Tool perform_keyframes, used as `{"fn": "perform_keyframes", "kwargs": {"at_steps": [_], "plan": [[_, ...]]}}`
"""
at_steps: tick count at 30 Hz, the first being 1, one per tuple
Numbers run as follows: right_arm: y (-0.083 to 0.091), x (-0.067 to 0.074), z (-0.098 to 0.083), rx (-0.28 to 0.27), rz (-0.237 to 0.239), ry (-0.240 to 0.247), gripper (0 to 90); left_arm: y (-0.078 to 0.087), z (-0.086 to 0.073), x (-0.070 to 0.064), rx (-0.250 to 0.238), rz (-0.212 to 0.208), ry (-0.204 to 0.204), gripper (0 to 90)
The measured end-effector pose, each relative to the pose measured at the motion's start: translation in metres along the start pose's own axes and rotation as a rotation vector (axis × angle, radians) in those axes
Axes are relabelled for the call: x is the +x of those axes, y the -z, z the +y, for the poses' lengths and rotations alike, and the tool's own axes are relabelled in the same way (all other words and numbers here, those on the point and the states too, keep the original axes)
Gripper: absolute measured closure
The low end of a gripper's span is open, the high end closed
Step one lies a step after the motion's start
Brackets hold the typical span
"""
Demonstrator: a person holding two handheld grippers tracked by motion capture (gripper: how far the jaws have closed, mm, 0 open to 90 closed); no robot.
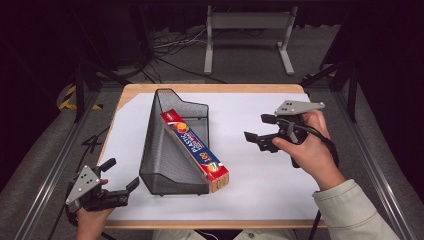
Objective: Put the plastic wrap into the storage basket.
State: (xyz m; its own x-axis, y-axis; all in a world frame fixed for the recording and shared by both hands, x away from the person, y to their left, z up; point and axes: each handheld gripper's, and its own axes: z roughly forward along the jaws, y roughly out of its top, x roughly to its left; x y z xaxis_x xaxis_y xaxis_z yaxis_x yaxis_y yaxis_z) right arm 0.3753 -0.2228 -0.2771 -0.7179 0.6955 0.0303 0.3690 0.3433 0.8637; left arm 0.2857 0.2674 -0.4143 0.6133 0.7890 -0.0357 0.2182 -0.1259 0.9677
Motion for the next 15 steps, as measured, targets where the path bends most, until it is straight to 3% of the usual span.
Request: {"fn": "perform_keyframes", "kwargs": {"at_steps": [6,15], "plan": [[0.021,-0.020,-0.015,-0.025,-0.045,-0.031,17.2,0.000,0.000,0.001,-0.001,0.001,0.004,1.8],[0.037,-0.048,-0.051,-0.046,-0.104,-0.076,17.2,-0.001,0.000,0.000,0.001,-0.001,0.003,1.8]]}}
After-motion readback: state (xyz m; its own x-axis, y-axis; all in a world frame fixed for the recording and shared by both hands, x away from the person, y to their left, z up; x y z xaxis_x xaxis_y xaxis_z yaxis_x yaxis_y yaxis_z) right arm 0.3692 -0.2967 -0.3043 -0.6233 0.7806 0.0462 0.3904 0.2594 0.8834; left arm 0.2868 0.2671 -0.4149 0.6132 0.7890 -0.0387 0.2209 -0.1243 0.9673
